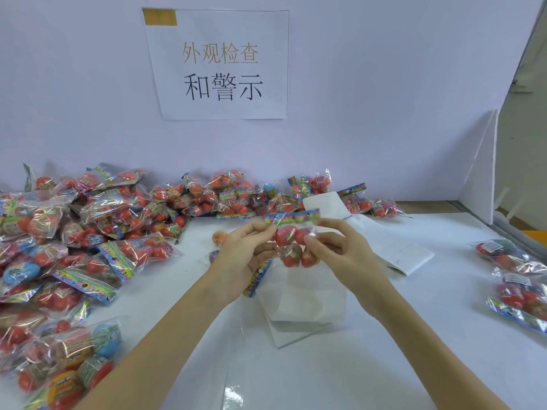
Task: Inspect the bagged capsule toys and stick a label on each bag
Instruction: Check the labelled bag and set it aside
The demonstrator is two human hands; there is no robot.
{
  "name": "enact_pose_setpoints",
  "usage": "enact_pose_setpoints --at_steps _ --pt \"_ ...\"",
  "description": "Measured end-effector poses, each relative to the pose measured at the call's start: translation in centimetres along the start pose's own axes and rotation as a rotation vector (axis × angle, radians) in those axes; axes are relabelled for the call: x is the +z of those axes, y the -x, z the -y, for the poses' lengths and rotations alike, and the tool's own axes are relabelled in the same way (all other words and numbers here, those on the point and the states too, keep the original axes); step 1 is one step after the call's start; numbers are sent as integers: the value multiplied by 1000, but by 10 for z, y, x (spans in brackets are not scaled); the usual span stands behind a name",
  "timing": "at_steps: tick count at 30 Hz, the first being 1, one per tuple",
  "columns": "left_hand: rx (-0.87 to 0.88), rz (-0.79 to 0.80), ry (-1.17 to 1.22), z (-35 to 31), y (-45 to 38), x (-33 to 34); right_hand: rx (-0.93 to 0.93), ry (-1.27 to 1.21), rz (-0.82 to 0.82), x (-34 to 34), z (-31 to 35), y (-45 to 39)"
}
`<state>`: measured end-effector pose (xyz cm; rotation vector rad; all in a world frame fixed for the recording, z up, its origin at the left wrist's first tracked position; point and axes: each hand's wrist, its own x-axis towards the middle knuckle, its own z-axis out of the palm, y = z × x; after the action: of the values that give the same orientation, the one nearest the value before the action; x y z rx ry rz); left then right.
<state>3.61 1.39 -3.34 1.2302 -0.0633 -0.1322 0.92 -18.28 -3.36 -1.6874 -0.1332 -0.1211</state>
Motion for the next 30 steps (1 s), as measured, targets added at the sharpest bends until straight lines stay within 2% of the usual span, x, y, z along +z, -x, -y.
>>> enact_pose_setpoints --at_steps 2,4,9,15,18,20,25,28,30 --pt "-13 14 24 -3 -1 0 -51 -18 -26 -1 0 0" --pt "-26 66 -24 -5 0 1 -70 -95 19 -4 1 0" --pt "143 148 -387 -2 7 5 -106 -89 191 -6 4 3" --pt "302 -3 -456 1 8 7 -26 -203 30 -6 5 1" --pt "422 -37 -602 2 9 9 7 -225 15 -5 3 0" --pt "536 -105 -688 3 8 8 2 -171 1 -5 0 -1" --pt "693 -175 -824 8 5 5 -238 327 -149 -5 -7 -3" --pt "727 -206 -823 15 6 8 -216 374 -211 -2 -9 -4" --pt "737 -234 -829 17 7 10 -161 322 -180 -3 -7 -4"
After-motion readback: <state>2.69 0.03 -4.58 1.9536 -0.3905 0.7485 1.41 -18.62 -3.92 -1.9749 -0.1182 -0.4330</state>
